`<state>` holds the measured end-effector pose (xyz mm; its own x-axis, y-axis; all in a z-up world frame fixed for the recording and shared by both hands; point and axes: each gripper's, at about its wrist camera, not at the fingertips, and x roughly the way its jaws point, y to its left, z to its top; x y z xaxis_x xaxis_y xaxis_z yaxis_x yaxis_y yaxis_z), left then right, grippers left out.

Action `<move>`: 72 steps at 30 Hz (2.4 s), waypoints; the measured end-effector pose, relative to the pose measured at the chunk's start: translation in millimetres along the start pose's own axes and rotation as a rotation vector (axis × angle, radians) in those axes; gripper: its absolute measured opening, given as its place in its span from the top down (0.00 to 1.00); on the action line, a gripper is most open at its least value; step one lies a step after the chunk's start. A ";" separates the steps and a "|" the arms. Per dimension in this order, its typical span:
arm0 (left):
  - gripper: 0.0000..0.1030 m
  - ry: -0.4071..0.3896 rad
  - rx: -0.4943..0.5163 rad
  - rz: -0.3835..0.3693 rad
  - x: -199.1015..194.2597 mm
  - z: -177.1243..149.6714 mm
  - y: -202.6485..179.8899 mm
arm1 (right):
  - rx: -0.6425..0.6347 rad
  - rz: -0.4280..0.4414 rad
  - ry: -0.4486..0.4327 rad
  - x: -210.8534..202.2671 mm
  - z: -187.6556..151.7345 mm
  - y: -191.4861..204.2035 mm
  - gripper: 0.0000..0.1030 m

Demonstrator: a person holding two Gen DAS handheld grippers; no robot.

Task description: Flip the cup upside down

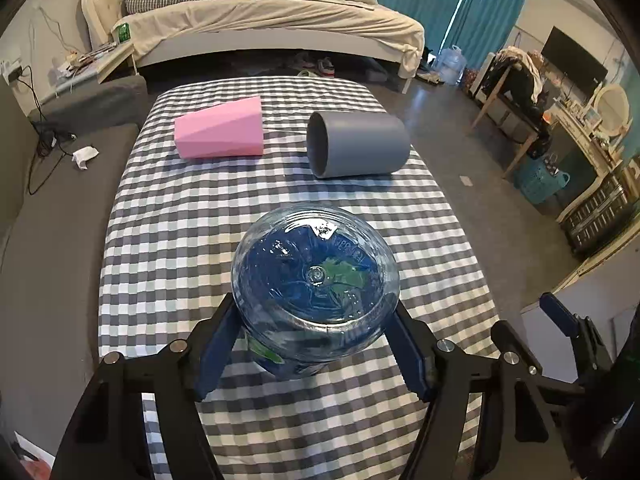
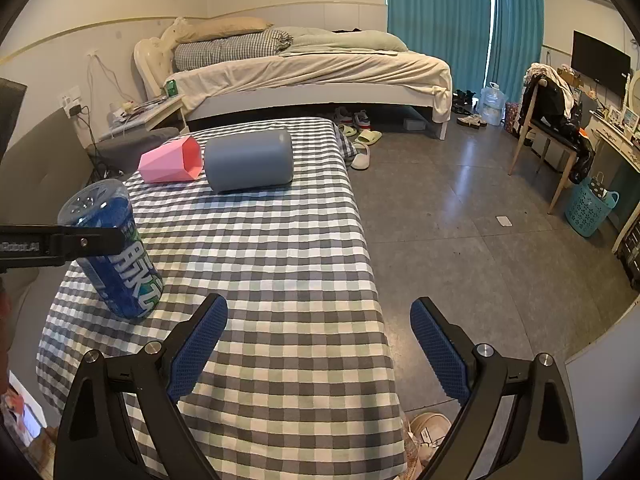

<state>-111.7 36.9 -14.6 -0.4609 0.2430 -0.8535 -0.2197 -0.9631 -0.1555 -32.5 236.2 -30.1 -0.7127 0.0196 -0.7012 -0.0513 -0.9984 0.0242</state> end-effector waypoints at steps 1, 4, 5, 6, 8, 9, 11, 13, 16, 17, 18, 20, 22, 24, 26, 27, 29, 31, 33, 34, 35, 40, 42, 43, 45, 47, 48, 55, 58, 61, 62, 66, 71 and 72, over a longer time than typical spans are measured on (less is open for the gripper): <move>0.30 0.000 -0.009 -0.009 -0.8 -1.9 1.8 | 0.002 0.000 0.001 0.1 0.1 -0.8 0.09; 0.30 -0.007 -0.009 -0.015 -2.7 -12.7 4.7 | 0.011 -0.003 0.007 2.4 0.8 -2.3 0.09; 0.30 -0.013 -0.008 -0.009 -3.1 -17.4 5.8 | 0.011 -0.003 0.007 2.9 0.8 -2.2 0.09; 0.29 -0.022 -0.013 -0.006 -2.9 -22.5 7.1 | 0.010 -0.002 0.007 3.0 0.7 -2.4 0.09; 0.23 -0.044 -0.025 0.009 -1.4 -30.2 9.4 | 0.005 -0.001 0.012 4.7 0.3 -1.7 0.09; 0.18 -0.058 -0.027 0.020 0.3 -34.2 10.5 | -0.001 0.000 0.015 5.9 0.2 -0.4 0.09; 0.18 -0.082 -0.017 0.030 5.3 -40.3 11.1 | -0.012 -0.002 0.021 7.5 0.0 2.3 0.09; 0.18 -0.086 0.012 0.052 14.7 -45.2 8.5 | -0.021 -0.005 0.024 8.8 -0.5 5.4 0.09; 0.24 -0.095 0.063 0.048 28.9 -49.6 1.6 | -0.032 -0.012 0.031 10.4 -0.9 9.0 0.09; 0.30 -0.096 0.075 0.049 32.2 -50.3 -0.2 | -0.034 -0.015 0.031 10.6 -1.1 10.2 0.09; 0.34 -0.095 0.084 0.061 35.8 -50.2 -1.6 | -0.037 -0.019 0.032 10.8 -0.8 11.0 0.09; 0.34 -0.104 0.079 0.060 38.7 -47.4 -1.6 | -0.042 -0.024 0.034 11.1 -0.6 11.6 0.09; 0.34 -0.106 0.062 0.034 40.1 -42.6 -0.7 | -0.048 -0.030 0.036 11.5 -0.6 12.7 0.09; 0.34 -0.112 0.068 0.032 42.8 -38.9 -3.3 | -0.054 -0.036 0.039 12.3 -0.2 14.7 0.09; 0.34 -0.118 0.091 0.038 45.4 -38.2 -7.5 | -0.058 -0.037 0.043 13.4 0.0 17.1 0.09; 0.34 -0.121 0.101 0.041 45.4 -38.2 -9.1 | -0.061 -0.037 0.043 13.2 0.1 18.2 0.09; 0.33 -0.121 0.099 0.019 44.1 -39.7 -9.3 | -0.070 -0.035 0.043 12.9 0.2 20.6 0.10; 0.16 -0.114 0.099 0.003 43.4 -40.8 -8.3 | -0.076 -0.029 0.042 11.7 0.4 22.3 0.09; 0.10 -0.130 0.112 0.023 37.6 -43.3 -9.4 | -0.078 -0.015 0.038 10.5 1.0 24.0 0.09; 0.10 -0.140 0.123 0.038 33.9 -45.2 -9.9 | -0.079 -0.009 0.036 9.6 1.1 24.9 0.09; 0.10 -0.143 0.131 0.048 31.5 -47.2 -10.0 | -0.079 -0.005 0.034 8.9 1.0 25.7 0.09; 0.10 -0.145 0.089 0.055 13.3 -64.2 4.0 | -0.071 0.020 0.020 4.2 1.6 26.7 0.09; 0.10 -0.166 0.048 0.057 0.6 -69.8 13.1 | -0.071 0.031 0.008 0.9 1.3 28.1 0.09; 0.10 -0.181 0.023 0.058 -6.7 -71.2 17.3 | -0.073 0.038 0.002 -0.3 1.3 28.6 0.09; 0.10 -0.228 -0.013 0.066 -21.1 -72.2 22.7 | -0.077 0.054 -0.014 -4.2 1.6 31.6 0.09; 0.10 -0.287 -0.029 0.089 -34.7 -72.1 22.9 | -0.084 0.075 -0.033 -8.9 1.6 34.6 0.09; 0.10 -0.323 -0.032 0.104 -41.9 -72.9 22.9 | -0.091 0.085 -0.049 -12.2 1.3 36.7 0.09; 0.00 -0.482 -0.008 0.182 -68.1 -83.1 22.7 | -0.124 0.117 -0.127 -32.1 -7.6 41.7 0.00; 0.00 -0.493 0.003 0.191 -70.3 -85.3 20.7 | -0.112 0.120 -0.143 -36.8 -9.1 38.4 0.00; 0.00 -0.501 -0.006 0.201 -72.2 -83.6 23.1 | -0.089 0.120 -0.150 -39.0 -8.4 34.4 0.00; 0.00 -0.503 -0.008 0.202 -72.8 -85.8 21.8 | -0.085 0.120 -0.152 -39.6 -8.6 33.8 0.00; 0.00 -0.501 -0.004 0.210 -71.4 -86.1 24.4 | -0.088 0.124 -0.156 -41.6 -9.7 35.1 0.00; 0.00 -0.489 0.011 0.202 -69.5 -88.4 23.4 | -0.093 0.128 -0.155 -42.6 -11.9 32.8 0.00; 0.00 -0.484 0.014 0.205 -68.7 -89.0 22.5 | -0.093 0.129 -0.154 -42.6 -11.9 32.6 0.00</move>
<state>-8.5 -11.8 -3.7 -0.8391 0.0789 -0.5382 -0.0936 -0.9956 0.0000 4.4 202.2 -7.9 -0.8080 -0.1078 -0.5792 0.1068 -0.9936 0.0358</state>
